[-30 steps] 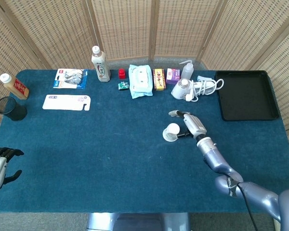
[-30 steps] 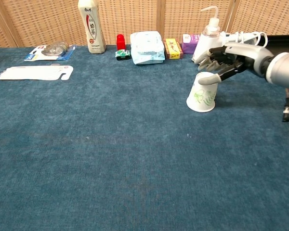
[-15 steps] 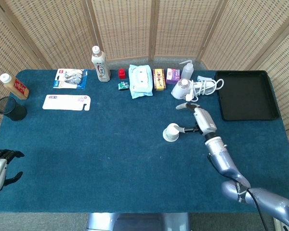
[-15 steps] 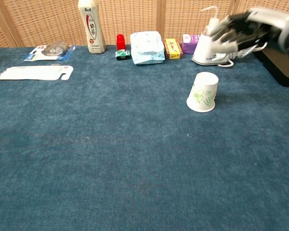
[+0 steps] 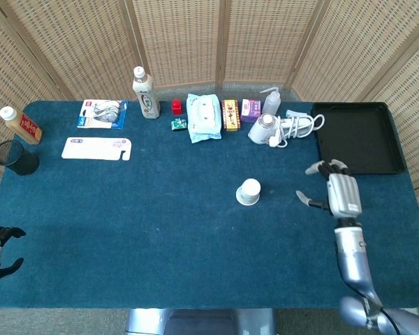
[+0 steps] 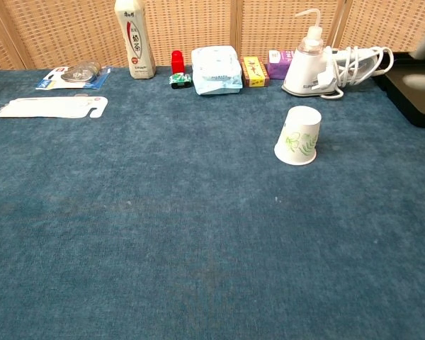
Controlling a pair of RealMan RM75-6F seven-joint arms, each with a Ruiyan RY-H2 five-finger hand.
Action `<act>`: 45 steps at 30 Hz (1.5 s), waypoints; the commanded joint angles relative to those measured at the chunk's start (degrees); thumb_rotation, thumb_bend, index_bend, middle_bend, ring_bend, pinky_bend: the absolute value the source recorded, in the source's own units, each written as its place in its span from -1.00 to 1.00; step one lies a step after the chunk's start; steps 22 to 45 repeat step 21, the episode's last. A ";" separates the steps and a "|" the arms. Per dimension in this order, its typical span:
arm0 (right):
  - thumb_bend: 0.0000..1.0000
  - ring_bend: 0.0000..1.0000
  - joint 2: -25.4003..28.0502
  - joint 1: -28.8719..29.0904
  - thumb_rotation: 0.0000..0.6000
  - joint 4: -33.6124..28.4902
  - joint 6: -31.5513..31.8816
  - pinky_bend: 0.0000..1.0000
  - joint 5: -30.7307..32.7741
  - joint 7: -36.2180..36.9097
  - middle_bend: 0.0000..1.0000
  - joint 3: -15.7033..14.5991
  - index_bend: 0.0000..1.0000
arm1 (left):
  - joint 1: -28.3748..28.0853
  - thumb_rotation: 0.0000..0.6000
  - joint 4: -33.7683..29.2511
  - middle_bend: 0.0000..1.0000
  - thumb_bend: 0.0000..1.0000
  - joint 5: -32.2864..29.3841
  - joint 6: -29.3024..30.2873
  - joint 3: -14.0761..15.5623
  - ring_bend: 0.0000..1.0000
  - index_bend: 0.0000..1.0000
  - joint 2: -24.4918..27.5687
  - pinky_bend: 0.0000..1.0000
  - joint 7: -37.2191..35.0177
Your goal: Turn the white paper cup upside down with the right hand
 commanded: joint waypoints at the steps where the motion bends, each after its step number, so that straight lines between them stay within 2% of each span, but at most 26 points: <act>1: -0.50 -0.39 3.25 -3.81 0.55 -4.79 2.95 -0.69 -0.72 -4.56 -0.29 -2.90 -0.19 | 0.31 1.00 -0.12 -0.20 -0.59 0.22 0.64 -0.11 -0.45 -0.27 0.10 -0.60 -0.06; 14: -0.50 -0.39 6.63 -12.32 0.55 -12.98 10.62 -0.70 -3.97 -10.04 -0.29 -8.31 -0.19 | 2.39 1.00 3.50 -0.20 -0.59 4.72 7.00 -0.17 -0.45 -0.27 -2.77 -0.60 -2.39; 21: -0.50 -0.39 7.03 -14.01 0.55 -13.69 11.28 -0.70 -4.18 -9.92 -0.29 -7.90 -0.19 | 1.93 1.00 2.62 -0.20 -0.59 5.27 6.28 -0.20 -0.46 -0.27 -2.61 -0.60 -1.69; 45: -0.50 -0.39 7.03 -14.01 0.55 -13.69 11.28 -0.70 -4.18 -9.92 -0.29 -7.90 -0.19 | 1.93 1.00 2.62 -0.20 -0.59 5.27 6.28 -0.20 -0.46 -0.27 -2.61 -0.60 -1.69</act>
